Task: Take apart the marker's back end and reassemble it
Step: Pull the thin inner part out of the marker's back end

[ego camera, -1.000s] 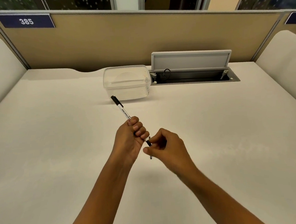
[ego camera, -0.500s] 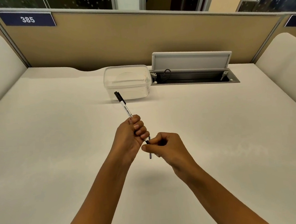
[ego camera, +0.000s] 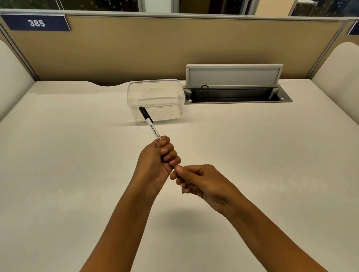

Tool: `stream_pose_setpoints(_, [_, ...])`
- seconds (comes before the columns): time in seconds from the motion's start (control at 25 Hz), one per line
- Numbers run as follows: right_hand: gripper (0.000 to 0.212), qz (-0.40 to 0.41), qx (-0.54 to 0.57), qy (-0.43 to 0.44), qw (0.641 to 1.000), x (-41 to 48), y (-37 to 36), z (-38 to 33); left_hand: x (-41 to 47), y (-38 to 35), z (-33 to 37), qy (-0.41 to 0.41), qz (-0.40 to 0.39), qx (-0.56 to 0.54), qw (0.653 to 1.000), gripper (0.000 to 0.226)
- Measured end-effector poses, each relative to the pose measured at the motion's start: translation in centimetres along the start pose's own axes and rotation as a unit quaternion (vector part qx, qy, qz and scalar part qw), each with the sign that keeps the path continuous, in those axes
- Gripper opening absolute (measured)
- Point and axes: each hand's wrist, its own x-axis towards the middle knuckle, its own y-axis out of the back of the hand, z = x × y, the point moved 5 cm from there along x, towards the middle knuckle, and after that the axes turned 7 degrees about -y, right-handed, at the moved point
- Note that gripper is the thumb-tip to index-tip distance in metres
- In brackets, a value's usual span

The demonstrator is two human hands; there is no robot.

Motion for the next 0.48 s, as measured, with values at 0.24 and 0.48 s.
stream_pose_setpoints(0.24, [0.013,0.273,-0.234,0.189,0.914,-2.0,0.4,-2.2,0.6,-0.8,-0.3,-0.016,0.028,-0.01,0.999,0.04])
stream_pose_setpoints(0.48, [0.02,0.306,-0.282,0.186,0.89,-1.5,0.0,-2.7,0.7,-0.7,0.1,-0.038,0.031,0.007,0.999,0.039])
